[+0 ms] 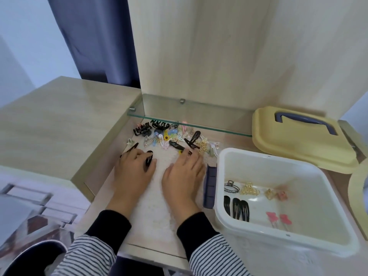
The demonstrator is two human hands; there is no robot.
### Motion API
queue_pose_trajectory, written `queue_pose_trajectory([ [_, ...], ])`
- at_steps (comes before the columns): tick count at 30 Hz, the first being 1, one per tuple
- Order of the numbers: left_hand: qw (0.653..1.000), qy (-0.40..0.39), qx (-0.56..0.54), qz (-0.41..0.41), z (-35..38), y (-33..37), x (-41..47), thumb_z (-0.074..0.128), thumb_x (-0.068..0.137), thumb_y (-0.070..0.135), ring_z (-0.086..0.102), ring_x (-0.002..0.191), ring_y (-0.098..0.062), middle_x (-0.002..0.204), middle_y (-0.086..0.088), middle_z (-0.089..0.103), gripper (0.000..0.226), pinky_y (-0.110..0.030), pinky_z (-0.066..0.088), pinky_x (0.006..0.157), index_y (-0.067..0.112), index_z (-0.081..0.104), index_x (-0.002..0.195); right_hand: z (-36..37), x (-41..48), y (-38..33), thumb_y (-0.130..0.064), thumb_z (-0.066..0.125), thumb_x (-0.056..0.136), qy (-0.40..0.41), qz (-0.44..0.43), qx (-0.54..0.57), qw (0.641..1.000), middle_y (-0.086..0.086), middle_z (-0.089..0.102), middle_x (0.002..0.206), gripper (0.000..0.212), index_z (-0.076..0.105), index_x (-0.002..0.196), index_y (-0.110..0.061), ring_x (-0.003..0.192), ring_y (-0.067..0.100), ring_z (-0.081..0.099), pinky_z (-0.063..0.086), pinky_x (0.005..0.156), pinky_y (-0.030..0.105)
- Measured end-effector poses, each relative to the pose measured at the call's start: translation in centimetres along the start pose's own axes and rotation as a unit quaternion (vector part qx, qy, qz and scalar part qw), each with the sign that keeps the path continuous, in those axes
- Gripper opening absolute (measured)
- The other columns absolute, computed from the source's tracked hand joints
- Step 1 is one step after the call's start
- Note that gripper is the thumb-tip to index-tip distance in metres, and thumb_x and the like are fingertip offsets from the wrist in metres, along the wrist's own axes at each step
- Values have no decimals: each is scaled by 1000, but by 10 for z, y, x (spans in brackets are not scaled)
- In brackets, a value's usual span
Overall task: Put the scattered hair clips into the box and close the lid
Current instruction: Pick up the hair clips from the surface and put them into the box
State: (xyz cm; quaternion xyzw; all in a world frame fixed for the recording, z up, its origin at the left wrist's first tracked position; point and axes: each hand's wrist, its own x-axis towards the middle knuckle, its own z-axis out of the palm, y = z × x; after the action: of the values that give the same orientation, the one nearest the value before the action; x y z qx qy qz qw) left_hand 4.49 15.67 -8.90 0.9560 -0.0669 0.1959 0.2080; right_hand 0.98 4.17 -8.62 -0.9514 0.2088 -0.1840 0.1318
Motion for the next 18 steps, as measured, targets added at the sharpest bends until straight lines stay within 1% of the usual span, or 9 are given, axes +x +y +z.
queue_pose_trajectory([
  [3, 1000, 7, -26, 8, 2, -1, -1, 51, 84, 38, 60, 85, -27, 91, 2, 66, 34, -39, 50, 75, 19, 76, 97, -3, -1, 3, -30, 61, 76, 8, -17, -8, 1000, 22, 53, 124, 62, 52, 129, 1, 111, 38, 51, 42, 95, 48],
  [5, 999, 24, -43, 17, 2, -2, -2, 52, 86, 27, 61, 84, -28, 91, 1, 68, 27, -39, 51, 74, 17, 75, 97, -4, 0, 4, -27, 59, 76, 27, -27, -8, 999, 18, 55, 111, 51, 54, 120, -2, 97, 33, 51, 43, 84, 44],
  [7, 997, 36, -57, 28, 3, -3, -2, 53, 88, 19, 62, 84, -29, 93, -2, 70, 24, -40, 52, 75, 16, 74, 99, -5, -1, 4, -26, 61, 75, 52, -26, -2, 998, 15, 55, 101, 43, 55, 112, -5, 88, 30, 50, 44, 78, 41],
  [9, 996, 40, -65, 40, 4, -3, -2, 53, 89, 16, 63, 84, -31, 95, -5, 71, 23, -40, 52, 75, 13, 73, 102, -5, -1, 4, -27, 64, 74, 72, -19, 7, 997, 15, 55, 100, 43, 56, 110, -4, 87, 30, 50, 45, 76, 41],
  [11, 996, 38, -70, 44, 5, -3, -2, 58, 91, 13, 63, 85, -31, 95, -7, 71, 19, -40, 52, 77, 10, 72, 103, -4, -1, 5, -28, 67, 75, 85, -5, 13, 996, 16, 55, 99, 40, 57, 105, -4, 85, 30, 51, 47, 75, 39],
  [14, 996, 31, -75, 37, 5, -2, -1, 65, 88, 6, 61, 88, -31, 96, -8, 69, 18, -37, 49, 79, 7, 71, 104, -2, 1, 6, -30, 74, 72, 109, 27, 27, 993, 11, 56, 94, 36, 58, 95, -8, 81, 23, 52, 47, 69, 31],
  [16, 996, 31, -79, 37, 5, -1, -2, 63, 88, 3, 60, 91, -32, 98, -10, 68, 21, -36, 48, 81, 6, 71, 108, -1, 1, 7, -30, 76, 70, 119, 34, 28, 992, 9, 57, 92, 34, 59, 91, -9, 79, 21, 52, 46, 67, 29],
  [18, 996, 30, -76, 36, 5, -1, -2, 58, 89, -2, 60, 95, -35, 103, -13, 68, 28, -38, 48, 83, 5, 68, 114, 0, 1, 7, -28, 77, 69, 122, 24, 23, 992, 9, 56, 88, 32, 58, 89, -10, 77, 22, 51, 46, 66, 29],
])
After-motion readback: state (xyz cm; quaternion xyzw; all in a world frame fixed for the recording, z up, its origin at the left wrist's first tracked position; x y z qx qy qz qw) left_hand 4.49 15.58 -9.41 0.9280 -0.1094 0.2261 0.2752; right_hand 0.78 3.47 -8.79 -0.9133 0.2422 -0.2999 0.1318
